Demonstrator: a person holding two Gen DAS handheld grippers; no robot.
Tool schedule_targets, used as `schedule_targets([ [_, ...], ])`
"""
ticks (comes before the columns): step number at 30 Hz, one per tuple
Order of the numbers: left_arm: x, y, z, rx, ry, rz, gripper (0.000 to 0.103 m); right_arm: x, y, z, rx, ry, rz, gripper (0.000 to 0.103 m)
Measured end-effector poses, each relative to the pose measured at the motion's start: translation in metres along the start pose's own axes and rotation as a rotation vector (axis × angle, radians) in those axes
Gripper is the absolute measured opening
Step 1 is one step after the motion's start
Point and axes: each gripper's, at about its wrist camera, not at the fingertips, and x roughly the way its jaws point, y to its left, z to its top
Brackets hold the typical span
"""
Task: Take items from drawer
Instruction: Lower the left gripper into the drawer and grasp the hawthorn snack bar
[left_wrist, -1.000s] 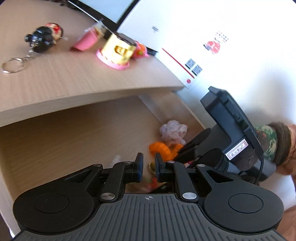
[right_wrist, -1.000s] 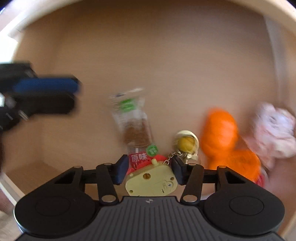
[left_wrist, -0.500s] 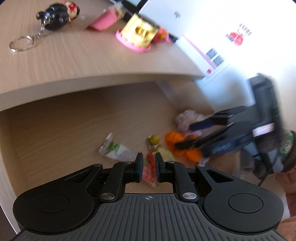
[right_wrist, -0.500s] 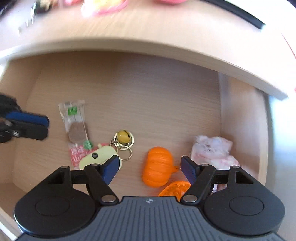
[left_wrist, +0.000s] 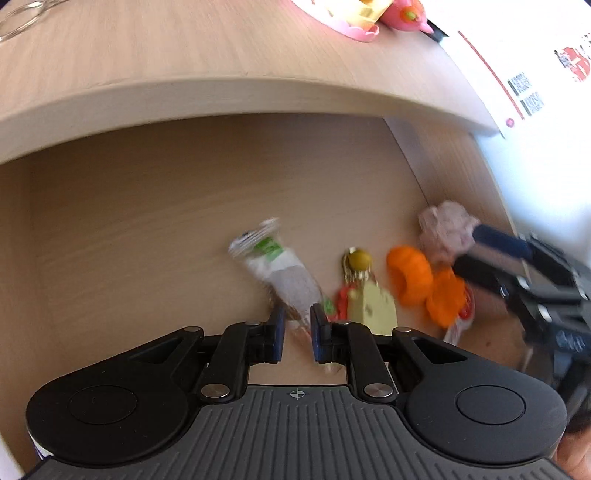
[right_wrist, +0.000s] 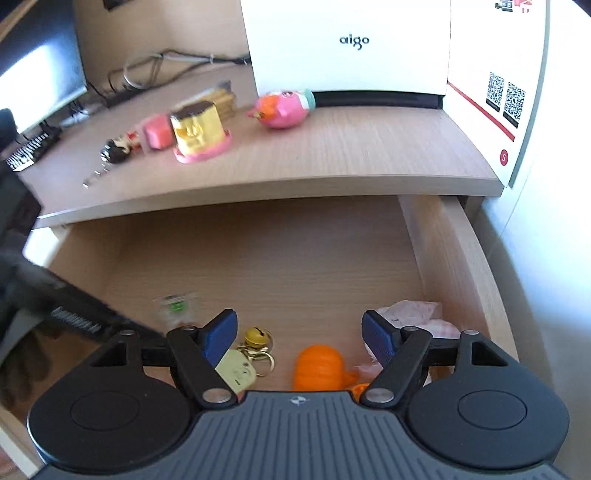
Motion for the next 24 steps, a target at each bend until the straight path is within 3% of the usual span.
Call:
schedule_targets([
  [6, 0.022, -0.031, 0.018, 0.121, -0.006, 0.055, 0.024, 0.001, -0.005, -0.011, 0.122, -0.069, 0.113, 0.075],
  [12, 0.025, -0.073, 0.020, 0.358, -0.063, 0.109, 0.024, -0.006, -0.020, -0.021, 0.223, -0.099, 0.203, 0.075],
  [18, 0.039, -0.106, 0.002, 0.625, -0.115, 0.231, 0.025, -0.007, -0.022, -0.022, 0.233, -0.120, 0.211, 0.075],
  [20, 0.042, -0.109, 0.001, 0.652, -0.136, 0.257, 0.025, -0.006, -0.022, -0.022, 0.235, -0.119, 0.209, 0.075],
  [24, 0.033, -0.103, 0.004, 0.605, -0.147, 0.248, 0.025, -0.005, -0.025, -0.022, 0.257, -0.114, 0.201, 0.077],
])
